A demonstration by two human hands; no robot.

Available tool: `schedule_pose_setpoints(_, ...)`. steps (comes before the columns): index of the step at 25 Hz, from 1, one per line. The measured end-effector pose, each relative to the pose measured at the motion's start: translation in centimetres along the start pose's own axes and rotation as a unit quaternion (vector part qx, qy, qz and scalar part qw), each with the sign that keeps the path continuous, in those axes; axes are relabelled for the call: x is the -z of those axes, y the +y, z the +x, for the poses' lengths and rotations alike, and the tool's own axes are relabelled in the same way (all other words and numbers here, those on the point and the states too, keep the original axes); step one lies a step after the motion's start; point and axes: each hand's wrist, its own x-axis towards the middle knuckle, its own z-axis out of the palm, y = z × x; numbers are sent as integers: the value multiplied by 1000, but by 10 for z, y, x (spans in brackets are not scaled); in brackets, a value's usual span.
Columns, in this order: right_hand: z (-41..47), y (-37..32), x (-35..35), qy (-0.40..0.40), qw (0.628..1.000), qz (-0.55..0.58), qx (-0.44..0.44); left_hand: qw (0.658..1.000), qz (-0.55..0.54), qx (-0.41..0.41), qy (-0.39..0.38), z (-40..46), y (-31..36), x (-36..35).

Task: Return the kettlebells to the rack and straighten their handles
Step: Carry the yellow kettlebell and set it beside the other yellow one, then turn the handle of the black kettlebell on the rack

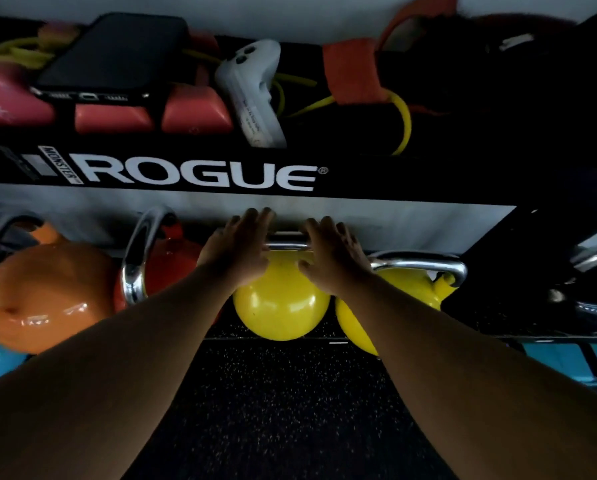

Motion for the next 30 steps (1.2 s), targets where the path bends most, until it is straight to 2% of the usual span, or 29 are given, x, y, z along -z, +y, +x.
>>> schedule_pose_setpoints(4,-41,25,21,38,998,11,49,997,78,-18,-2,-13,29,13)
schedule_pose_setpoints(8,-101,76,51,71,997,-2,41,987,141,-66,27,-35,92,9)
schedule_pose_setpoints(11,-158,130,80,60,997,-35,28,982,154,-99,48,-53,162,-2)
schedule_pose_setpoints(17,-285,283,151,33,997,-65,-38,977,124,-173,16,-63,353,-31)
schedule_pose_setpoints(21,-335,369,181,31,992,-85,-85,976,105,-193,1,-51,450,-49)
schedule_pose_setpoints(26,-327,457,195,39,988,-92,-121,969,98,-225,-22,0,520,-85)
schedule_pose_setpoints(30,-278,510,193,24,986,-65,-149,977,104,-188,-7,69,548,-115)
